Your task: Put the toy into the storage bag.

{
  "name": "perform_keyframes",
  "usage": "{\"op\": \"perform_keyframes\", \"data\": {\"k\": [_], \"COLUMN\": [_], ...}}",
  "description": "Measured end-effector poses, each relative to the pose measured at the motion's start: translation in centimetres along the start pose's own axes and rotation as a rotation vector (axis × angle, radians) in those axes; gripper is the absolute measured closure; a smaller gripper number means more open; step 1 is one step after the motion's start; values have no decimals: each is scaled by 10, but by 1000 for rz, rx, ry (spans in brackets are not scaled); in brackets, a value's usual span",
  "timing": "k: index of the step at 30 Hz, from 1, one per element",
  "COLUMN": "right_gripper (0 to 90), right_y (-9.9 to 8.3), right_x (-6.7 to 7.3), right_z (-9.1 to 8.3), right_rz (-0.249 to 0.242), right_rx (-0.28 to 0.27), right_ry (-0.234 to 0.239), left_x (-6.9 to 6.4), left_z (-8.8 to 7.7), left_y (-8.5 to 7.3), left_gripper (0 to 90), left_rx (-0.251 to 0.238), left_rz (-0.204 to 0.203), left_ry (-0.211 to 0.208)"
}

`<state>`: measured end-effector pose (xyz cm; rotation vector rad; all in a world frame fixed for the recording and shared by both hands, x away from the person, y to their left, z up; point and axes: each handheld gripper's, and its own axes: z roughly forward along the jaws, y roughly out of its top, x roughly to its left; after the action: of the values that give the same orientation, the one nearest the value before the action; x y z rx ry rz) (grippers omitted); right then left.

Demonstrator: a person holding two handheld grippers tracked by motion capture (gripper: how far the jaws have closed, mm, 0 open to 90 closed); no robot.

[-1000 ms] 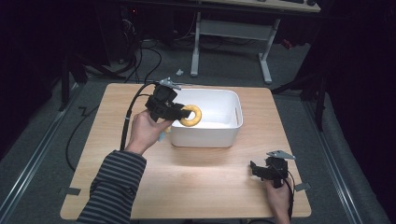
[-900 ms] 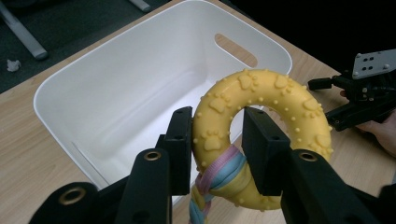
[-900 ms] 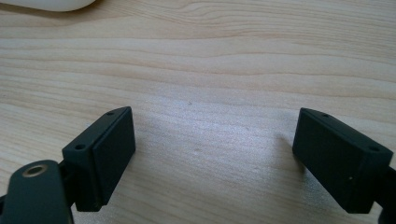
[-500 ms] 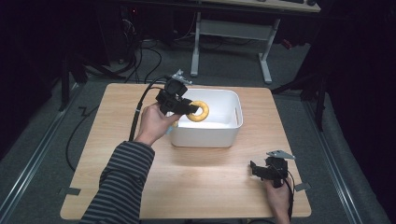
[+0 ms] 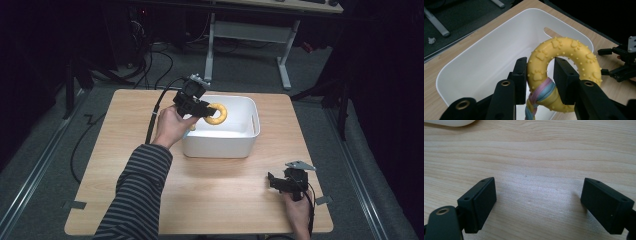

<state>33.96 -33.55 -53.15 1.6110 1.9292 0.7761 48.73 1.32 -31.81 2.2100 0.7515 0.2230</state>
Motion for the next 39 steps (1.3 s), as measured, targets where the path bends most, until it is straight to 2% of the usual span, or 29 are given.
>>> {"op": "perform_keyframes", "data": {"k": [20, 26, 39], "right_gripper": [130, 130, 130], "right_y": [0, 0, 0], "right_x": [0, 0, 0], "right_z": [0, 0, 0], "right_rz": [1, 1, 1], "right_rx": [1, 0, 1], "right_ry": [0, 0, 0], "left_x": [1, 3, 4], "left_z": [29, 36, 49], "left_y": [1, 0, -5], "left_gripper": [645, 644, 644], "left_rx": [42, 47, 67], "left_rz": [22, 18, 20], "left_ry": [2, 11, -1]}}
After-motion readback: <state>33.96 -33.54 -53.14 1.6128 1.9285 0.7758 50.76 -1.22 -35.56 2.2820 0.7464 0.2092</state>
